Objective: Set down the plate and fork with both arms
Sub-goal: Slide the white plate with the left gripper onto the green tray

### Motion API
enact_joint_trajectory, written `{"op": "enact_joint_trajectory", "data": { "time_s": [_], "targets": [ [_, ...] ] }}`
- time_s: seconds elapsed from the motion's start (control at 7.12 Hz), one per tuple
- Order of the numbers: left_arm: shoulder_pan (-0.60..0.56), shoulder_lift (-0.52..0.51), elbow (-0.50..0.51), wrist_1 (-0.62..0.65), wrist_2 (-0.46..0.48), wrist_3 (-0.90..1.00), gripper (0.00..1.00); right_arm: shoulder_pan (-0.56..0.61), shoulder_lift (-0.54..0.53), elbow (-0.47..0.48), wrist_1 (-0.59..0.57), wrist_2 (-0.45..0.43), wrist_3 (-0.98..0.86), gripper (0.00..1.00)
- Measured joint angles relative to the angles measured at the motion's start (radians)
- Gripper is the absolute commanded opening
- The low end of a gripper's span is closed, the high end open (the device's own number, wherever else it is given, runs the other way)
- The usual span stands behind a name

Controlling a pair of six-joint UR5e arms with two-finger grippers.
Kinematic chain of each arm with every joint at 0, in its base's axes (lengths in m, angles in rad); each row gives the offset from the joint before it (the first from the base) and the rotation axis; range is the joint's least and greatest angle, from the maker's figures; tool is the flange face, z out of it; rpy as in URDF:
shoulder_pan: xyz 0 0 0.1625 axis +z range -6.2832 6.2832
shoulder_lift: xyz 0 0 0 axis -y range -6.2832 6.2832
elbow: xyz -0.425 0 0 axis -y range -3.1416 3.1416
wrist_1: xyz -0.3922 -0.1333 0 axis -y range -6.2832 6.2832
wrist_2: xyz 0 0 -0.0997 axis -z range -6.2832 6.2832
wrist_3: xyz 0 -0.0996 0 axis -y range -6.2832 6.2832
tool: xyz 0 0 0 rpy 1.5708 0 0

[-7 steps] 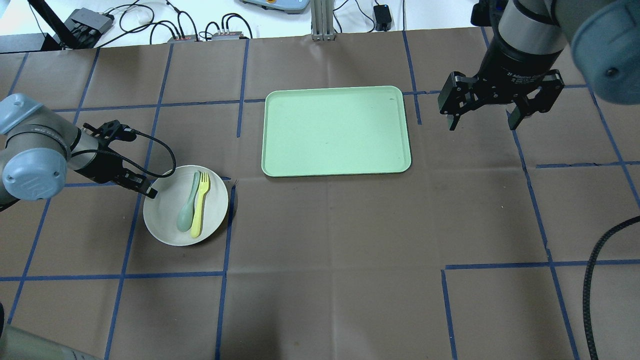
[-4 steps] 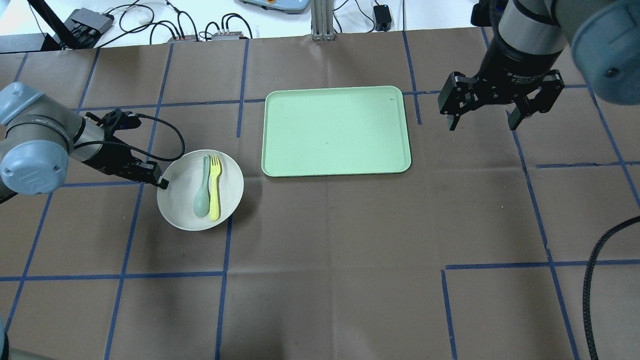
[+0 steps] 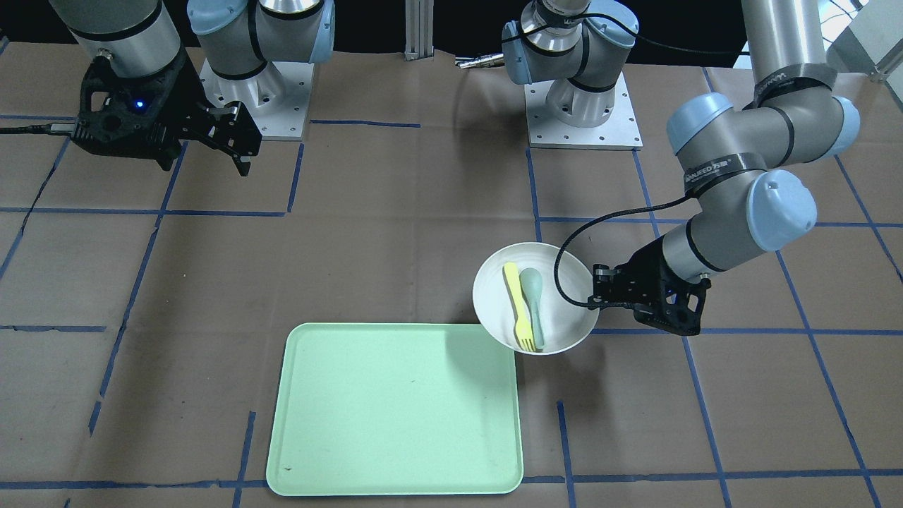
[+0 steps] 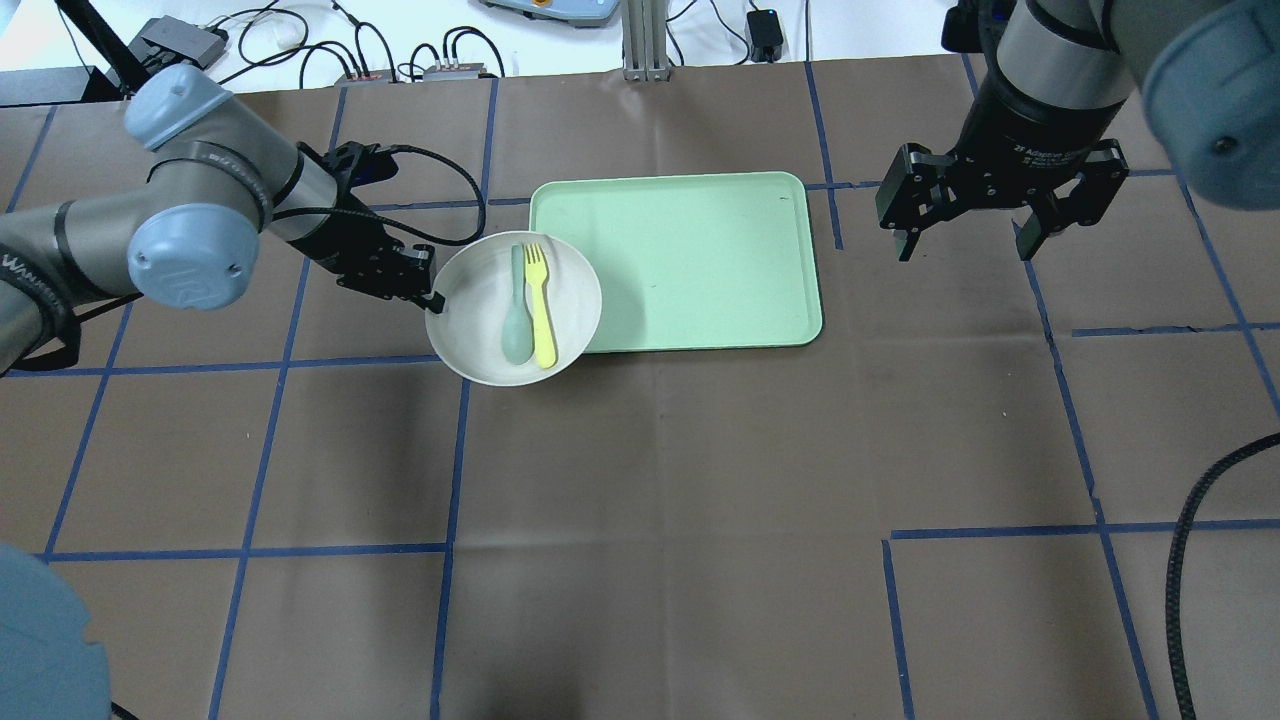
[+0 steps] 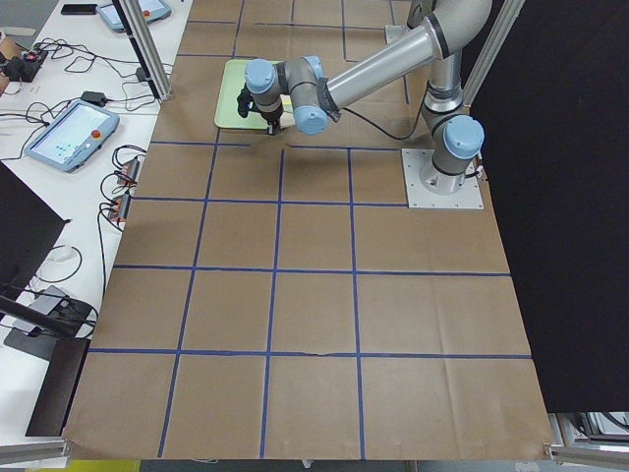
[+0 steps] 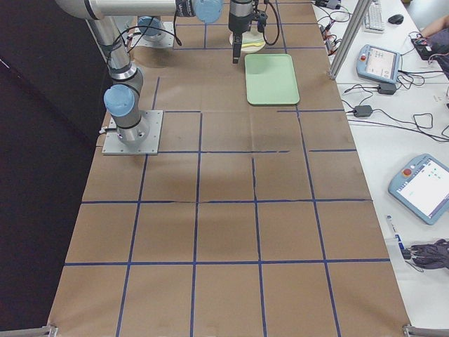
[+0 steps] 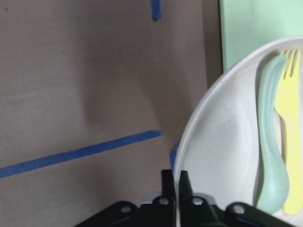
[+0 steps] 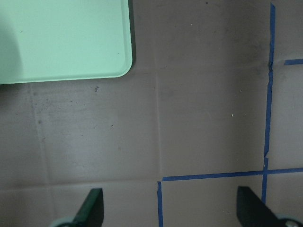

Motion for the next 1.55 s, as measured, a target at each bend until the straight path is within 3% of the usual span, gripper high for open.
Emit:
{"op": "enact_joint_trajectory", "data": {
  "time_s": [0.56,1.12,1.55],
  "targets": [
    [-0.153,-0.205,0.215,0.002,-0.026,-0.21,0.01,0.0,0.0,0.0,0.001,0.0,0.0,1.0],
    [-0.193,-0.278,0.245,0.057,-0.028,-0.277,0.01,0.0,0.0,0.0,0.001,0.0,0.0,1.0],
    [-0.208,-0.311,0.246,0.165,-0.029,-0.25,0.01,0.0,0.0,0.0,0.001,0.0,0.0,1.0]
  ]
}}
